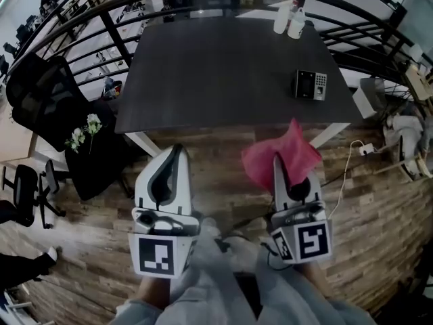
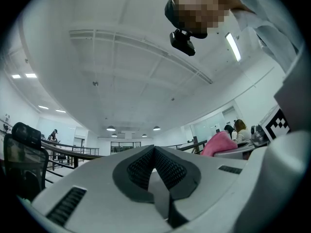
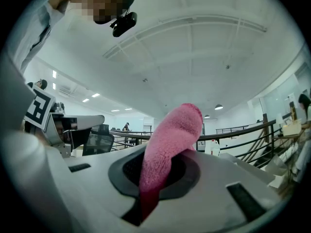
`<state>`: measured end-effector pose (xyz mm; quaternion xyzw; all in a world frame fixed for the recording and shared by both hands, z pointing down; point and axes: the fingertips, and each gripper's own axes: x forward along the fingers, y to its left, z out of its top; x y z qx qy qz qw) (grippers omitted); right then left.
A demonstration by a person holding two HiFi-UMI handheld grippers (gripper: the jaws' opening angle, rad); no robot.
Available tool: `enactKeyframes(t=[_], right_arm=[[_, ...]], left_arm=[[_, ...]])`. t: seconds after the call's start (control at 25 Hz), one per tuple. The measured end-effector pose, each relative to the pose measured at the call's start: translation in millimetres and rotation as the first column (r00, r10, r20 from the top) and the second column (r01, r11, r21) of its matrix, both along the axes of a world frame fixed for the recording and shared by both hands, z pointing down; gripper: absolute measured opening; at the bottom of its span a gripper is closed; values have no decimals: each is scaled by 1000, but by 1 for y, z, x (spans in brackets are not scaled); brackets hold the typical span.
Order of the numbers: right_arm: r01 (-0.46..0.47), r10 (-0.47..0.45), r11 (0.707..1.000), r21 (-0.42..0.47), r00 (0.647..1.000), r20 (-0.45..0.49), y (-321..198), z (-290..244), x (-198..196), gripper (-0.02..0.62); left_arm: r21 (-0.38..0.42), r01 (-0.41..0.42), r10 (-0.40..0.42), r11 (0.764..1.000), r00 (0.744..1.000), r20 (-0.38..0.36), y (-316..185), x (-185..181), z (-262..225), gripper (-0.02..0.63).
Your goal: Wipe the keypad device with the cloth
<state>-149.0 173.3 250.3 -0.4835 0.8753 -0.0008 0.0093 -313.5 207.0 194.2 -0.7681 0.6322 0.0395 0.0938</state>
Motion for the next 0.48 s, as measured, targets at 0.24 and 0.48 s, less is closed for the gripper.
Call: enactKeyframes(t=[0.24, 0.48], right_arm=[[-28, 28, 1000, 11, 1000, 9, 6, -2, 26, 26], [-72, 71, 997, 16, 997, 12, 14, -4, 55, 28]], left_arm=[[3, -25, 25, 1000, 1000, 12, 4, 25, -1, 7], [8, -70, 70, 998, 997, 11, 5, 54, -3, 8]])
